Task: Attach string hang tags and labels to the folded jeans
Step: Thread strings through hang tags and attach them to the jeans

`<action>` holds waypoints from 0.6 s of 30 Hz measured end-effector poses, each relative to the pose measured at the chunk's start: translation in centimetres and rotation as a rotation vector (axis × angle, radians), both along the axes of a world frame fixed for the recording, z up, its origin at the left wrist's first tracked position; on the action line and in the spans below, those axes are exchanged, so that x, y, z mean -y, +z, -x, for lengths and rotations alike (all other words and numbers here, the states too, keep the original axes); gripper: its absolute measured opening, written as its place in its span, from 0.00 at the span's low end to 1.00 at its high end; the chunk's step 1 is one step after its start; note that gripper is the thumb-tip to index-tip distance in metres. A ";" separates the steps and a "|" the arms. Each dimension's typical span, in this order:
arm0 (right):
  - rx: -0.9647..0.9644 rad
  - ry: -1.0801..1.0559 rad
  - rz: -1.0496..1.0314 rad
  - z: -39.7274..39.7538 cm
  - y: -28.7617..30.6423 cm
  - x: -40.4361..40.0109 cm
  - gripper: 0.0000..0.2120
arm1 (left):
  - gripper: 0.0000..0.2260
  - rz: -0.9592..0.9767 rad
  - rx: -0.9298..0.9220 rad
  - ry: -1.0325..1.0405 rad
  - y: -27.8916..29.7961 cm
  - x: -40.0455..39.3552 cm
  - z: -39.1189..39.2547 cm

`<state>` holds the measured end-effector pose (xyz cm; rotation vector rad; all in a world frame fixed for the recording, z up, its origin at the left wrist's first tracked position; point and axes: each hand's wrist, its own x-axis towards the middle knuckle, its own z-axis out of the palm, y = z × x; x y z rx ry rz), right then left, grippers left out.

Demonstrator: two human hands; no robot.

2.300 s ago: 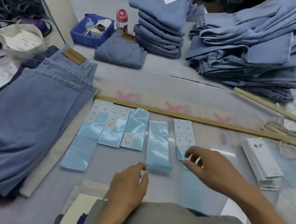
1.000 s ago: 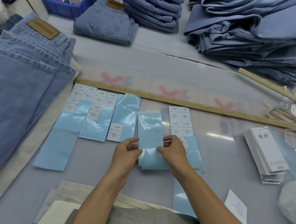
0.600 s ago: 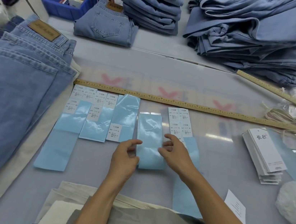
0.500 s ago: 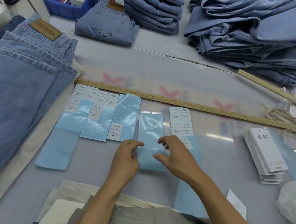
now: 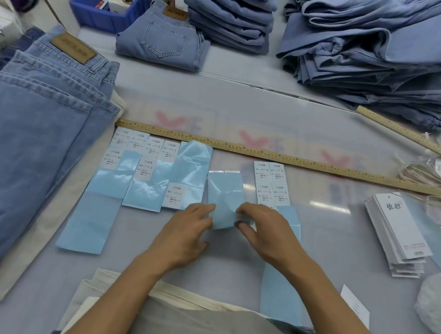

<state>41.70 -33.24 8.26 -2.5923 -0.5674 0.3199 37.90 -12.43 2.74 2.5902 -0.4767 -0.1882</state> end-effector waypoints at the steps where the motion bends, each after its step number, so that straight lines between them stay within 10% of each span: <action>1: 0.009 -0.028 -0.048 -0.1 0.3 0.0 0.07 | 0.22 0.052 0.018 0.037 0.1 0.2 -0.2; 5: 0.014 -0.174 -0.337 -0.4 1.1 -0.3 0.08 | 0.07 0.297 0.093 0.238 1.1 1.0 -1.2; 10: -0.259 -0.417 -0.949 -2.1 3.6 0.0 0.21 | 0.13 0.688 -0.087 0.375 5.6 0.6 -3.3; 18: -0.574 -0.360 -0.810 -1.4 2.2 1.3 0.13 | 0.13 1.058 -0.297 0.291 11.0 -1.3 -7.9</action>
